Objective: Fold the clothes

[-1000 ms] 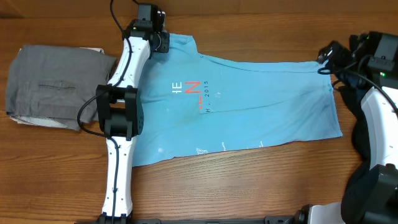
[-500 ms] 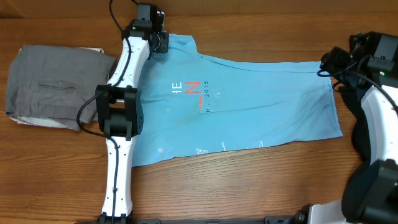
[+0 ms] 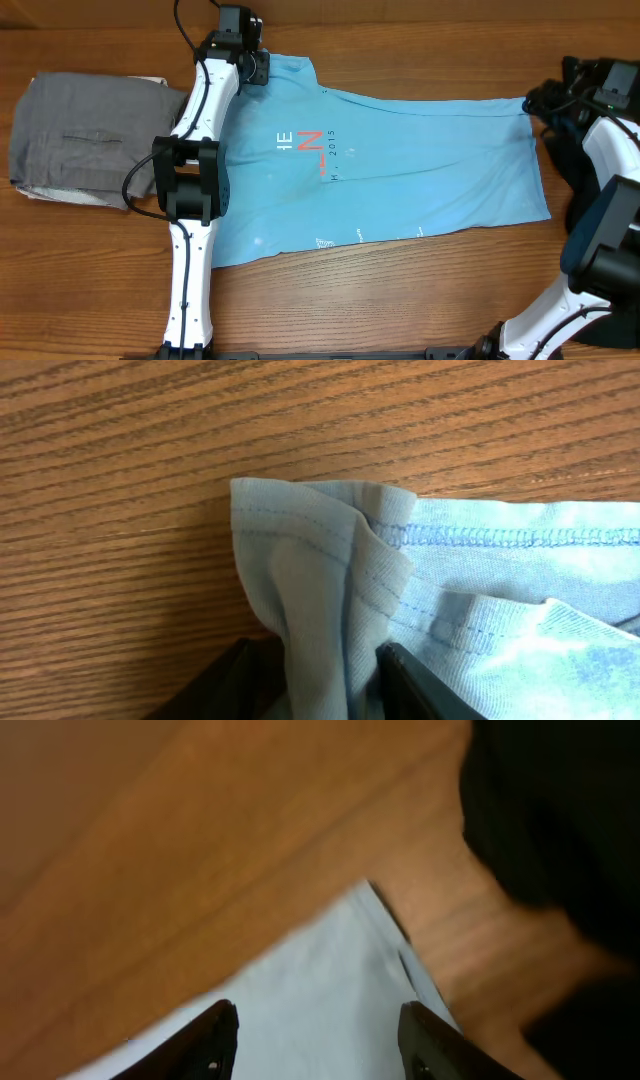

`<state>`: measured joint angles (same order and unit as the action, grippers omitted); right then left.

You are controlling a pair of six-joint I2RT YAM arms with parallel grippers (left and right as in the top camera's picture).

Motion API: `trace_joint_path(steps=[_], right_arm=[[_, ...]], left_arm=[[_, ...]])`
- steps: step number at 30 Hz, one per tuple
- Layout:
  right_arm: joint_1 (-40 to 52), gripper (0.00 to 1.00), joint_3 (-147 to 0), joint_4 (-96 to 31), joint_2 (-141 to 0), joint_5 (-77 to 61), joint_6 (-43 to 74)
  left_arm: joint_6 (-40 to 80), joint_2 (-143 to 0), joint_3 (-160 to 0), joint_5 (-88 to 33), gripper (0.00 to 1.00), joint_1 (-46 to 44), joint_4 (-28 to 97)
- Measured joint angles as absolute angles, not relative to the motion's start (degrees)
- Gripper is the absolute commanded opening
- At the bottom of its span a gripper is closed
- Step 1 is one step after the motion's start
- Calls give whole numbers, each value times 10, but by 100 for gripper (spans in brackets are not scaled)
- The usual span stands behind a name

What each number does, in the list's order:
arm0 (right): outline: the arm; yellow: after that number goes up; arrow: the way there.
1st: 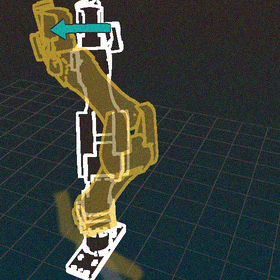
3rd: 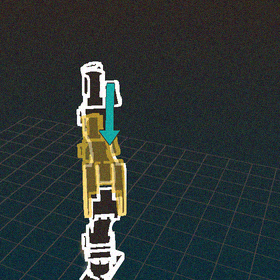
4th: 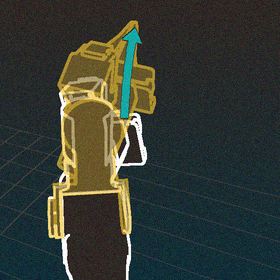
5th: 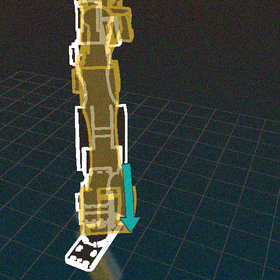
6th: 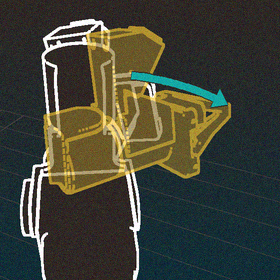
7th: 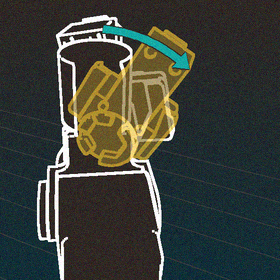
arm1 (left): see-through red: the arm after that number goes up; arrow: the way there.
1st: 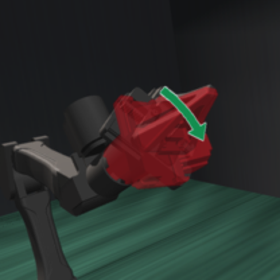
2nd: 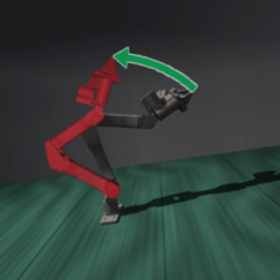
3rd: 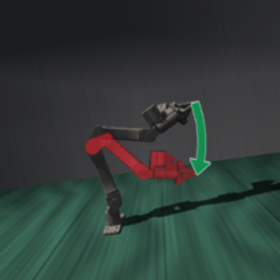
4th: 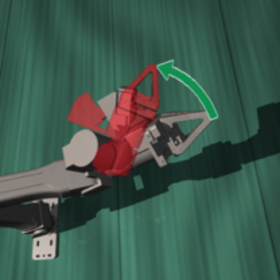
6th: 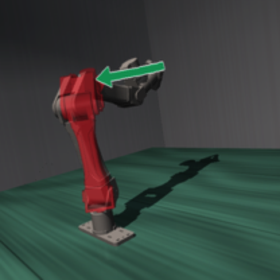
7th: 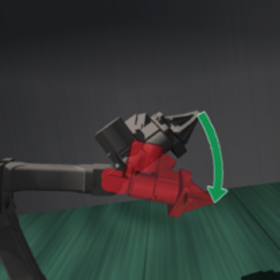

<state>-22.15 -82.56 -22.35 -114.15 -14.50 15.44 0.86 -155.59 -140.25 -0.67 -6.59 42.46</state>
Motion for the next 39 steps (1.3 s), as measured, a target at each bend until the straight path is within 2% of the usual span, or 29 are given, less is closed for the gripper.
trace_joint_path(steps=[9, 16, 25, 27, 29, 31, 36, 39], right_arm=[[-221, 55, -832, -145, -1198, -148, 154], [-221, 43, -832, -128, -1237, -142, 152], [-221, 47, -835, -107, -1270, -136, 150], [-221, 43, -837, -103, -1273, -135, 150], [-221, 33, -838, -102, -1275, -135, 150], [-221, 24, -839, -102, -1276, -135, 150], [-221, 16, -843, -103, -1281, -132, 150], [-221, 11, -846, -111, -1282, -132, 149]], left_arm=[[9, -1556, -1402, -6, 45, -66, 425], [9, -1556, -1403, -6, 46, -65, 425], [9, -1556, -1402, -6, 48, -65, 426], [9, -1556, -1402, -6, 48, -65, 426], [9, -1556, -1402, -6, 48, -65, 426], [9, -1556, -1402, -6, 44, -65, 426], [9, -1556, -1402, -7, 37, -64, 427], [9, -1556, -1402, -9, 22, -64, 427]])
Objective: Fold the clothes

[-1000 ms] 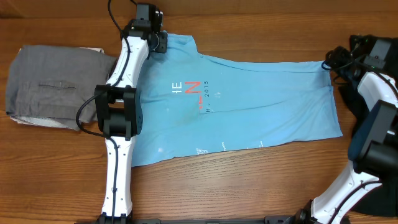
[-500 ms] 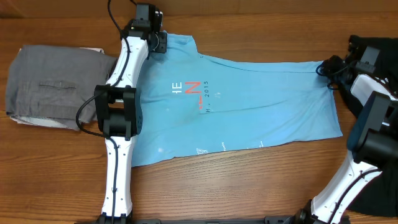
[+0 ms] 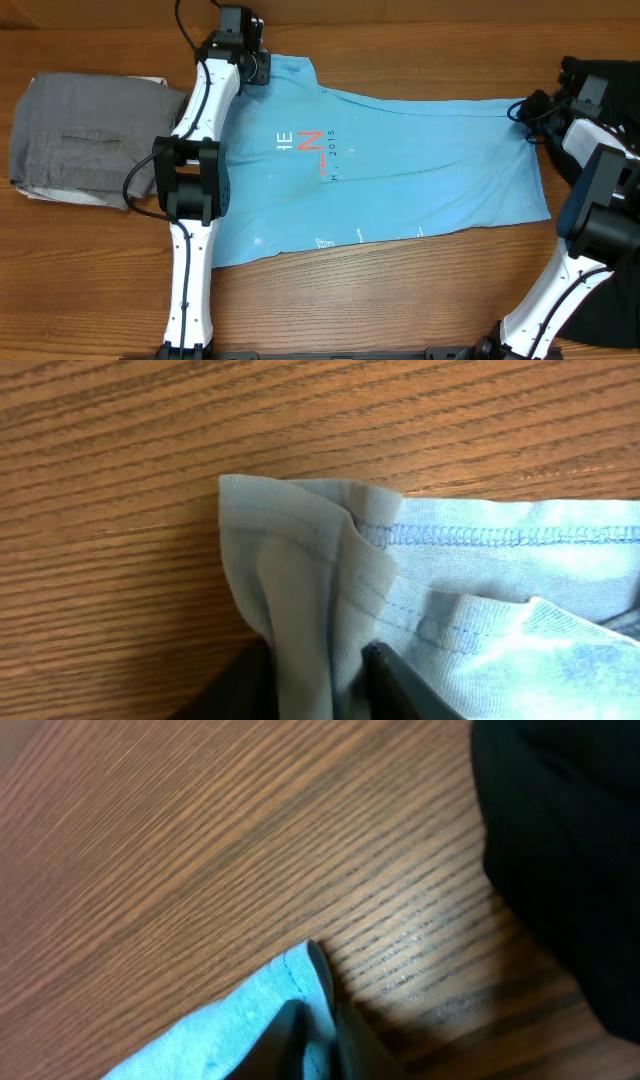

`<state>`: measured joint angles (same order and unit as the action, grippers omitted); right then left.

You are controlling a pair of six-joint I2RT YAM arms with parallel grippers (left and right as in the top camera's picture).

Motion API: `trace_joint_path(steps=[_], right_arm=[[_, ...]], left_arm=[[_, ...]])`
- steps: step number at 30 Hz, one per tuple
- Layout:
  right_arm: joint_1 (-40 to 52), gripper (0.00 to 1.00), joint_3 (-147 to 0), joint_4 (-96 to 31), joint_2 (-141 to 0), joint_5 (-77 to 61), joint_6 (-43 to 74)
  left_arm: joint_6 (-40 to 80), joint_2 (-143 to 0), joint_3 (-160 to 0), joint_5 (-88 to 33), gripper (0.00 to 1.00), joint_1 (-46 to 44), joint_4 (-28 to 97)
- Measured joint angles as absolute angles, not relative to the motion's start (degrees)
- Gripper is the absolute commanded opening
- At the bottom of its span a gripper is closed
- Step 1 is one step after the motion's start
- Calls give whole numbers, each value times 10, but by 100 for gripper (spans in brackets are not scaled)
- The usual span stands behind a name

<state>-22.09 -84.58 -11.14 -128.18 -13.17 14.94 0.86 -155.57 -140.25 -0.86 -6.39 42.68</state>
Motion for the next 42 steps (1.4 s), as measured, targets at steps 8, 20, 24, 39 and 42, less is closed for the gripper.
trace_joint_path(steps=[8, 20, 24, 39, 42], right_arm=[[-221, 4, -891, -167, -1283, -131, 150], [-221, 4, -941, -303, -1260, -180, 150], [-221, 4, -954, -354, -1252, -202, 150], [-229, 4, -1020, -585, -1237, -225, 108], [-245, 4, -1036, -618, -1236, -225, 101]], left_arm=[[4, -1555, -1416, 38, 4, -72, 450], [4, -1565, -1587, 53, 4, -70, 646], [4, -1565, -1650, -5, 4, -70, 731], [29, -1566, -1757, -107, 4, -70, 967], [42, -1566, -1757, -108, 4, -70, 966]])
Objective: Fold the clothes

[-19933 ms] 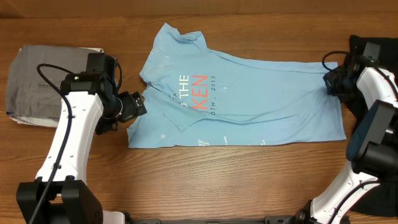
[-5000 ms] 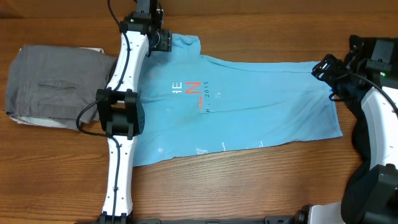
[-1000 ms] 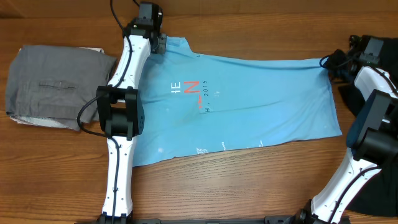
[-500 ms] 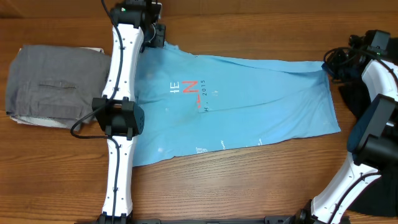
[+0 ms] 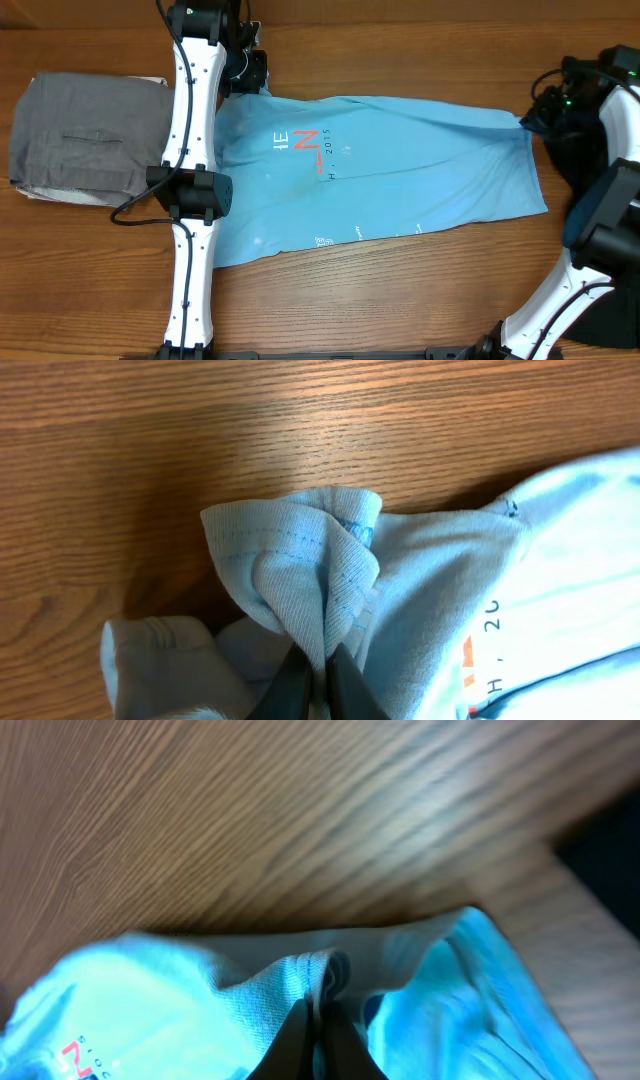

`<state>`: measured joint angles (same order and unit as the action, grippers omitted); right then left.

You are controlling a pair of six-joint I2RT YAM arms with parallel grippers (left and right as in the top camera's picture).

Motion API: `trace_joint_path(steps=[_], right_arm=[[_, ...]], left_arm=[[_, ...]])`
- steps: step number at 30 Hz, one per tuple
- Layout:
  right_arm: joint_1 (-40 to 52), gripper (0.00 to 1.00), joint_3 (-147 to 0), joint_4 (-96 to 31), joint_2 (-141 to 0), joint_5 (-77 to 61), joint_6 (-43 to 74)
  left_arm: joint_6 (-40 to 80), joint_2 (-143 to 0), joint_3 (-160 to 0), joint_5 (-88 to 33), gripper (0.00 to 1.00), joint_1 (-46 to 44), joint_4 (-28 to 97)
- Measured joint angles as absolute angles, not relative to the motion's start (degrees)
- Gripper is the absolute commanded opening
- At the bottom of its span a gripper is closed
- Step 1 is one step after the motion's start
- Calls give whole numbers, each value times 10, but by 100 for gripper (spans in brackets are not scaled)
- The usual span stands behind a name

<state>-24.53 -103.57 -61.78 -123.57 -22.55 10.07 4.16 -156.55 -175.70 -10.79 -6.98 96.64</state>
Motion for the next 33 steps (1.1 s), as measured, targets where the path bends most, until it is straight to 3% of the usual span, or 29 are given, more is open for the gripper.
trace_joint_path(steps=[10, 24, 33], right_arm=[[-284, 4, -1040, -671, -1232, -225, 74], [-281, 4, -1041, -747, -1232, -189, 46], [-281, 4, -1042, -791, -1232, -166, 44]], left_arm=[[91, -1535, -1706, -109, 4, -85, 966], [132, -1243, -1221, -53, 4, -123, 969], [148, -1230, -1033, -27, 4, -118, 902]])
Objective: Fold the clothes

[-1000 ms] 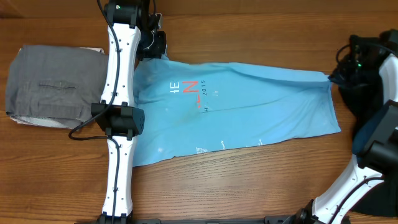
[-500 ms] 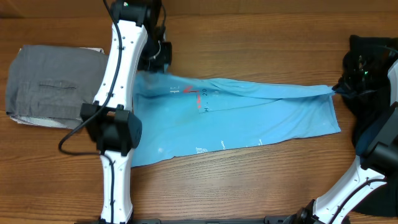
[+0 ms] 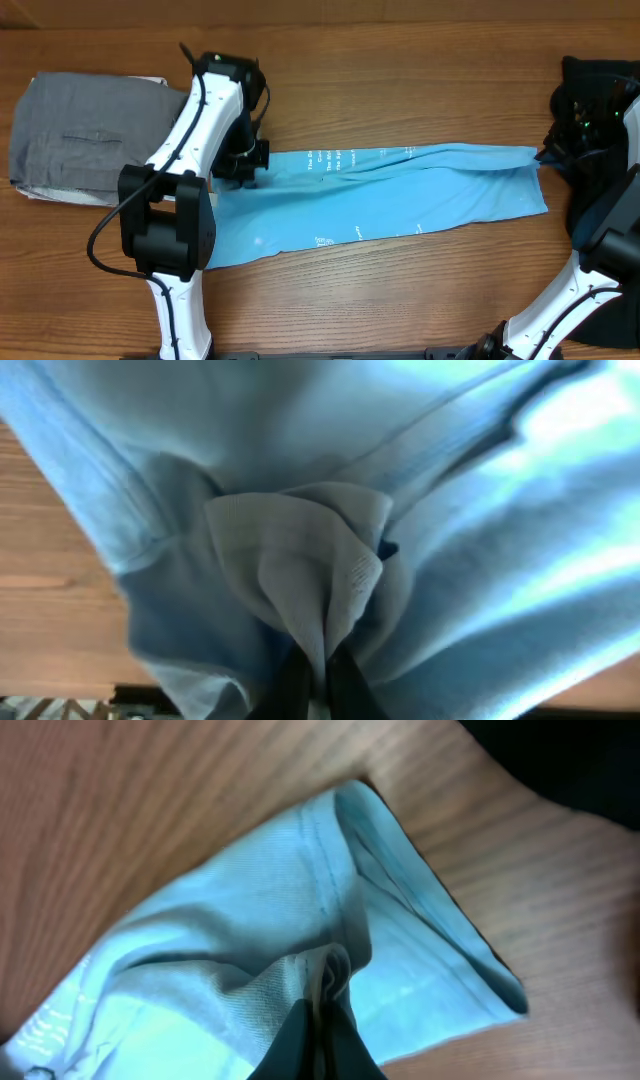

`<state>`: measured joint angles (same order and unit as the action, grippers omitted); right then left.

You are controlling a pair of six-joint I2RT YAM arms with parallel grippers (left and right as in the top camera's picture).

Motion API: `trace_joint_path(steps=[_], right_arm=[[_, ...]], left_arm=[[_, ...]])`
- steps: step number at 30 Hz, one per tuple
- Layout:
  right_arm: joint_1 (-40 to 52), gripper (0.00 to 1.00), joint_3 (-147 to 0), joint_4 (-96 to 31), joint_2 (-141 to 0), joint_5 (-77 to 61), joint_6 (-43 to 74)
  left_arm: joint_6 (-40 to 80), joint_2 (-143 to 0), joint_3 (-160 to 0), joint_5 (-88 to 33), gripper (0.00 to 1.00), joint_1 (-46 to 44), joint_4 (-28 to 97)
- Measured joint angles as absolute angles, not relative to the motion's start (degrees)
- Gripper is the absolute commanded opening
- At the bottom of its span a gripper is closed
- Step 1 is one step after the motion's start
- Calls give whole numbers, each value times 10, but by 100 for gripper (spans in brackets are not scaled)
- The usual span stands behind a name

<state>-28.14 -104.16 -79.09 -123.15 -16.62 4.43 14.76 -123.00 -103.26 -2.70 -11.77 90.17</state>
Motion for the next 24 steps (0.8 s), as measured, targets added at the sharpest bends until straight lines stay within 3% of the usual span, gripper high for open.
trace_joint_path(steps=[16, 24], right_arm=[[-281, 4, -1042, -801, -1232, -208, 22], [-281, 4, -1042, -833, -1232, -158, 28]], left_arm=[[164, -1230, -962, -34, 4, 14, 849], [161, -1230, -962, -47, 4, -23, 863]])
